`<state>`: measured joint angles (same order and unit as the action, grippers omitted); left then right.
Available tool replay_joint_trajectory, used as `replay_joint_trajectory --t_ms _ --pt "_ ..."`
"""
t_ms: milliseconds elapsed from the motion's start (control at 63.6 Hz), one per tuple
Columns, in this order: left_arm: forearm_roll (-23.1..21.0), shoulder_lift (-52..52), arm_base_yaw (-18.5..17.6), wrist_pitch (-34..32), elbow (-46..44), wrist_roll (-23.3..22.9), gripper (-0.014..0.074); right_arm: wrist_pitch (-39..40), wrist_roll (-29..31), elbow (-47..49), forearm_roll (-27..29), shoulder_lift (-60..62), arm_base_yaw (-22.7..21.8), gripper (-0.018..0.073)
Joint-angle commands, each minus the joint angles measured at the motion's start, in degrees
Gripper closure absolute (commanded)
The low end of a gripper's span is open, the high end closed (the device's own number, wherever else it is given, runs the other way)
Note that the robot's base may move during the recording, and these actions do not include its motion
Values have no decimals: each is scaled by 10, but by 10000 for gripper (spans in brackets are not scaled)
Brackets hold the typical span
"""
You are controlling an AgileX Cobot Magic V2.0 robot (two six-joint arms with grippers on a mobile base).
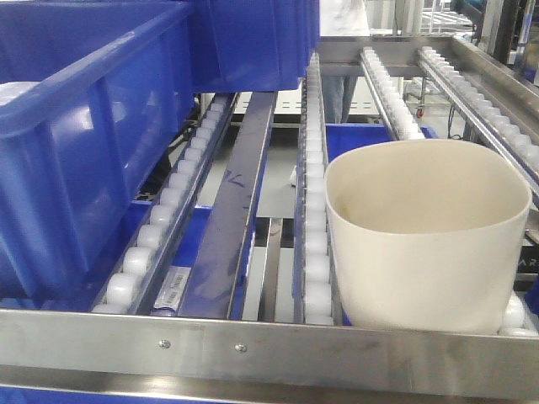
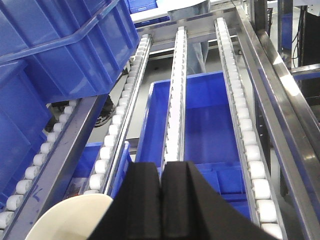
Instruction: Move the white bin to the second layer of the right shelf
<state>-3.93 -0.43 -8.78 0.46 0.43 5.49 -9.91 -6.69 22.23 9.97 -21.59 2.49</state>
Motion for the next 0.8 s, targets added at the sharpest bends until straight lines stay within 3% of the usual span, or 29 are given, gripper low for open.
replay_joint_trajectory --t_ms 0,299,440,786 --pt "-3 -8 -2 -51 19 -4 512 51 1 15 1 -4 -4 503" --pt "-3 -8 -2 -51 19 -4 512 45 2 15 0 4 -4 503" --pt "-3 -8 -2 -51 19 -4 512 9 13 3 -26 48 -14 503" --pt "-3 -8 -2 -51 19 -4 512 11 12 -144 -30 211 -51 503"
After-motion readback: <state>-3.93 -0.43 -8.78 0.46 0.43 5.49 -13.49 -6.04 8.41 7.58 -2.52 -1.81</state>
